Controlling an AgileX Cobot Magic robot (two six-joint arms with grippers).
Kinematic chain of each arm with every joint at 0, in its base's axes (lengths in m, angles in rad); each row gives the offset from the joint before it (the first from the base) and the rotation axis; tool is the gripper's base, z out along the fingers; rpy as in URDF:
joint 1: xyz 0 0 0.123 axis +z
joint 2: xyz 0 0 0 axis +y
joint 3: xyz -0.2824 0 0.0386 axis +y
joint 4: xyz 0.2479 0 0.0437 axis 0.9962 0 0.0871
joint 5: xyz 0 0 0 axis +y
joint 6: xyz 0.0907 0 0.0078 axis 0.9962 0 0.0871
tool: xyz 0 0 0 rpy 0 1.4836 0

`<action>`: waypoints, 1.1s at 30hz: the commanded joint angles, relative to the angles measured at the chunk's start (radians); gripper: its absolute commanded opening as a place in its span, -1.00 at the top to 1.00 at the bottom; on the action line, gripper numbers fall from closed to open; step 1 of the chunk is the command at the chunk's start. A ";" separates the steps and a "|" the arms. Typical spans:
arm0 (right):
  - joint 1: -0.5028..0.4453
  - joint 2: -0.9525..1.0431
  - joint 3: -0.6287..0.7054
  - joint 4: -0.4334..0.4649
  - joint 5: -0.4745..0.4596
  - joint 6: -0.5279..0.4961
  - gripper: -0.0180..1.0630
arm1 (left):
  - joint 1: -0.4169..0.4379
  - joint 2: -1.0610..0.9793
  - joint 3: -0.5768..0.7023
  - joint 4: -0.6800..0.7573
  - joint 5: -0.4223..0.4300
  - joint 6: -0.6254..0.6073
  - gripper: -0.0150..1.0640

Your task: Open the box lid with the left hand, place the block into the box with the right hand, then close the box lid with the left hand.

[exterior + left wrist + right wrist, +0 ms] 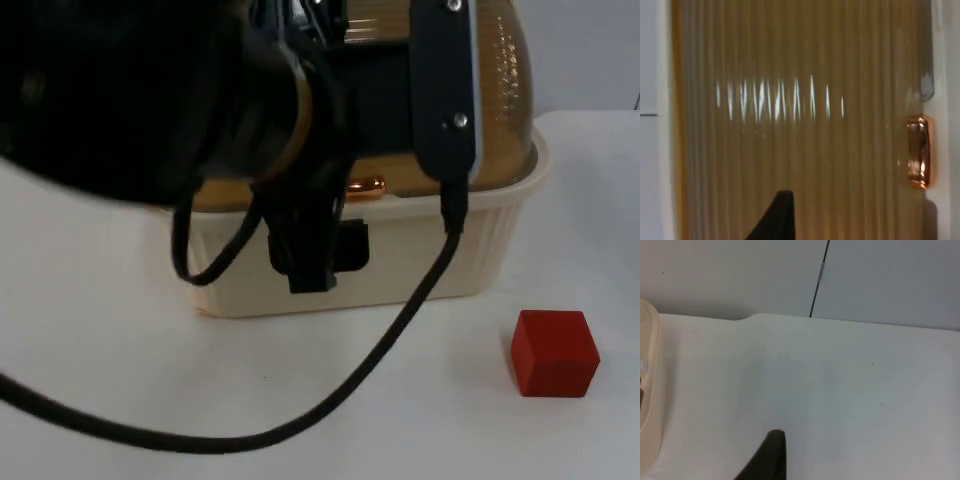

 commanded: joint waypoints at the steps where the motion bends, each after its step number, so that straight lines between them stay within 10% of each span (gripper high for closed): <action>1: 0.001 -0.003 -0.003 -0.004 -0.003 0.008 -0.97 | -0.008 0.000 0.027 0.195 -0.001 -0.214 -0.97; 13: 0.001 -0.003 -0.003 -0.004 -0.003 0.008 -0.97 | -0.008 0.108 0.029 0.195 -0.011 -0.252 -0.78; 23: 0.001 -0.003 -0.003 -0.004 -0.003 0.008 -0.97 | -0.008 0.108 0.029 0.195 -0.013 -0.252 0.91; 33: 0.001 -0.003 -0.003 -0.004 -0.003 0.008 -0.97 | -0.008 0.108 0.029 0.195 -0.007 -0.425 0.98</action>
